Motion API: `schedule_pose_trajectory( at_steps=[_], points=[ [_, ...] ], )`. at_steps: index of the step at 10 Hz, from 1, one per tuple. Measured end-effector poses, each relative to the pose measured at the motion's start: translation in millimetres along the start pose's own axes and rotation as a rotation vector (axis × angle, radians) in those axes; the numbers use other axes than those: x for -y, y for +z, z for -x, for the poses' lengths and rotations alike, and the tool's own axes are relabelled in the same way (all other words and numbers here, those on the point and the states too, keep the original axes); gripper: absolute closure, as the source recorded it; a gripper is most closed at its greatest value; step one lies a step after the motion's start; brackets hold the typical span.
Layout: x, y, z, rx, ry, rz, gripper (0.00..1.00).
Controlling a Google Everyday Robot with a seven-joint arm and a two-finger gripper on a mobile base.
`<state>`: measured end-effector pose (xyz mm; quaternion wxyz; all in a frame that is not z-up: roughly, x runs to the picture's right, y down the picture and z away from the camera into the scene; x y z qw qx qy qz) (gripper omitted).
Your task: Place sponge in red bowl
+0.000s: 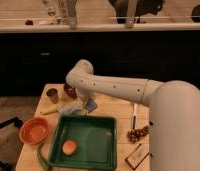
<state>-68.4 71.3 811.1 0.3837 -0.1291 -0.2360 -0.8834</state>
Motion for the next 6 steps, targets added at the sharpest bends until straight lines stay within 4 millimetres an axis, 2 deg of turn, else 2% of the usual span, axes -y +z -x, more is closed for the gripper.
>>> schedule_pose_trajectory(
  at_steps=[3,6],
  points=[
    [26,-13,-3,-0.023,-0.109,-0.009,1.00],
    [60,-10,-5,-0.021,-0.223,-0.040,1.00]
  ],
)
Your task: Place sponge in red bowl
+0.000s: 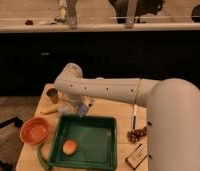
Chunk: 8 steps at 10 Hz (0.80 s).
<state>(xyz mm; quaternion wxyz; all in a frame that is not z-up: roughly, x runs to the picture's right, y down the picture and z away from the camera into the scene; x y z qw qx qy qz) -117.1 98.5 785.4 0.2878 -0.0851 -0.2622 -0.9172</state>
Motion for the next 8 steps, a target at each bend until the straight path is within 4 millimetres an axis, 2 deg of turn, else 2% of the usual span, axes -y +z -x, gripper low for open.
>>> schedule_pose_trajectory(
  at_steps=[4,8],
  points=[
    [31,17,-12,0.028,-0.104,-0.041,1.00],
    [33,18,-12,0.035,-0.112,-0.045,1.00]
  ],
)
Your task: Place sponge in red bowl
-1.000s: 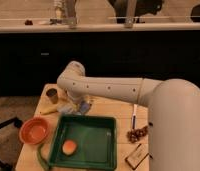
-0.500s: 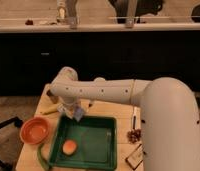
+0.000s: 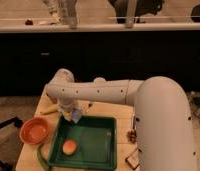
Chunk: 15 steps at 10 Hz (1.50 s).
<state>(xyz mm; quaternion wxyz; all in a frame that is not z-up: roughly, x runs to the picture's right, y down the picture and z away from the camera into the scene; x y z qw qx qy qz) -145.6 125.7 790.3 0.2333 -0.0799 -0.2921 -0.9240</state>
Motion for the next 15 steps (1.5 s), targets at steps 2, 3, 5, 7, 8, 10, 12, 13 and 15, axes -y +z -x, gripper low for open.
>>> schedule_pose_trajectory(
  at_steps=[2,3,5,7,8,10,12,13,15],
  points=[
    [-1,0,1,0.000,0.003,0.000,1.00],
    [-1,0,1,0.000,0.003,0.000,1.00],
    [-1,0,1,0.000,0.002,0.000,1.00],
    [1,2,-2,0.008,-0.019,-0.002,1.00],
    [7,3,-12,0.009,-0.059,-0.006,1.00],
    [25,4,-41,0.019,-0.138,-0.009,1.00],
    [47,4,-75,0.025,-0.219,-0.010,1.00],
    [60,4,-93,0.028,-0.269,-0.010,1.00],
    [79,2,-116,0.031,-0.358,-0.010,1.00]
  ],
)
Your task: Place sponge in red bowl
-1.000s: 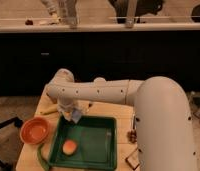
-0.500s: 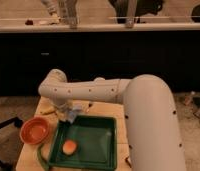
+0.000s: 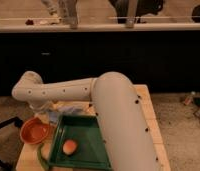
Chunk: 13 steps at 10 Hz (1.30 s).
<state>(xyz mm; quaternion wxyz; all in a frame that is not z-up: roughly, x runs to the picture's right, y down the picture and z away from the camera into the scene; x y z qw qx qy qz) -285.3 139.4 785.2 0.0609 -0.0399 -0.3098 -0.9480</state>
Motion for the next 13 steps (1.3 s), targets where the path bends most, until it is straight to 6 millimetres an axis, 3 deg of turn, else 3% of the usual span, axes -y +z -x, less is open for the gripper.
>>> schedule_pose_trajectory(
  at_steps=[2,8,13],
  points=[
    [12,-1,-21,0.000,-0.068,0.000,1.00],
    [30,9,-23,0.001,-0.133,-0.024,1.00],
    [46,27,-41,0.035,-0.201,-0.064,1.00]
  ],
)
